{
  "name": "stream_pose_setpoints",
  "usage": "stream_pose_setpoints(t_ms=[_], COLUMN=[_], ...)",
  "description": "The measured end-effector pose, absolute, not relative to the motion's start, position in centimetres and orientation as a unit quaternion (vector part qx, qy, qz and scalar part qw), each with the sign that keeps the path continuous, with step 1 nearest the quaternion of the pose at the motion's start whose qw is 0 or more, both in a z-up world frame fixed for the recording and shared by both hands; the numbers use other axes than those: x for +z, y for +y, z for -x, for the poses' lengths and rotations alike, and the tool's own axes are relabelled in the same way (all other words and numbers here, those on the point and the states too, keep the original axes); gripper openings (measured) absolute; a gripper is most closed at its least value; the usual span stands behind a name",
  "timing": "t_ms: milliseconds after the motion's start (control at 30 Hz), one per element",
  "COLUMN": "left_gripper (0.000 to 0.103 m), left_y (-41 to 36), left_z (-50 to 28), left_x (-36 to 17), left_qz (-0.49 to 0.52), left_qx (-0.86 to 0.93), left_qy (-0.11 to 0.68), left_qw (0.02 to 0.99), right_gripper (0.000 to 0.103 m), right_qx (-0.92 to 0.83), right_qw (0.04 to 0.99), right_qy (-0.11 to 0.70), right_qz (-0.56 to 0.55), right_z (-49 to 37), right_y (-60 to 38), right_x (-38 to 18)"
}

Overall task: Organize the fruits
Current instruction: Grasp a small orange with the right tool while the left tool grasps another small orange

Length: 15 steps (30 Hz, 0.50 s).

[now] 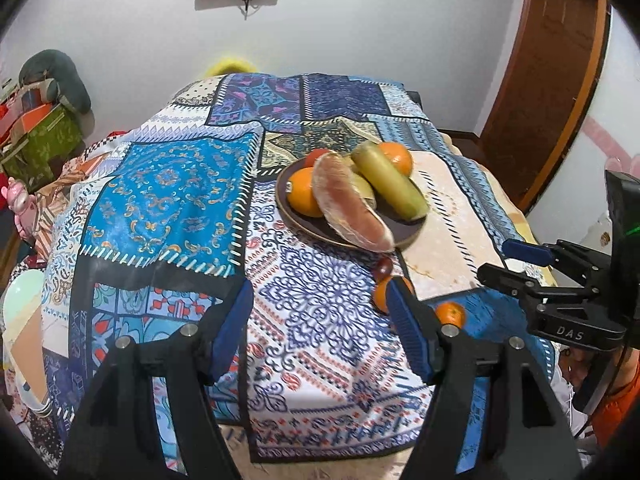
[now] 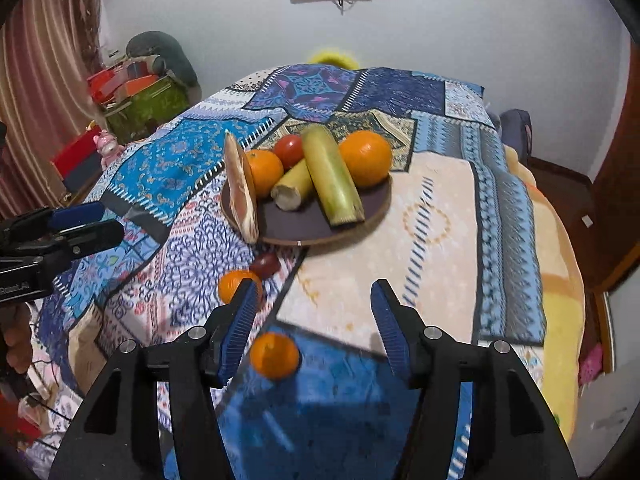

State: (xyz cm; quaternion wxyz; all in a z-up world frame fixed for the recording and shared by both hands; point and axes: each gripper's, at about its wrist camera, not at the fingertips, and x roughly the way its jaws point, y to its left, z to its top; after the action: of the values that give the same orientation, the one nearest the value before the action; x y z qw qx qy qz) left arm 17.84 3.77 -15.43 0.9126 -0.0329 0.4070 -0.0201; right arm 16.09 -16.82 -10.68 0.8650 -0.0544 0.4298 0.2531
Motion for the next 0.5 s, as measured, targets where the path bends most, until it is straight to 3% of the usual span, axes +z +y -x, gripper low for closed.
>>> stream_pose_setpoints(t_ms=[500], left_gripper=[0.069], left_y=[2.1], left_z=[-17.1], left_x=[-16.7], left_qz=[0.022], left_qx=[-0.030], left_qy=[0.427], left_qw=[0.903], right_gripper=[0.055], right_qx=[0.279], right_qw=[0.831], right_qy=[0.480], right_qz=[0.025], right_z=[-14.5], right_y=[-16.5], right_x=[-13.9])
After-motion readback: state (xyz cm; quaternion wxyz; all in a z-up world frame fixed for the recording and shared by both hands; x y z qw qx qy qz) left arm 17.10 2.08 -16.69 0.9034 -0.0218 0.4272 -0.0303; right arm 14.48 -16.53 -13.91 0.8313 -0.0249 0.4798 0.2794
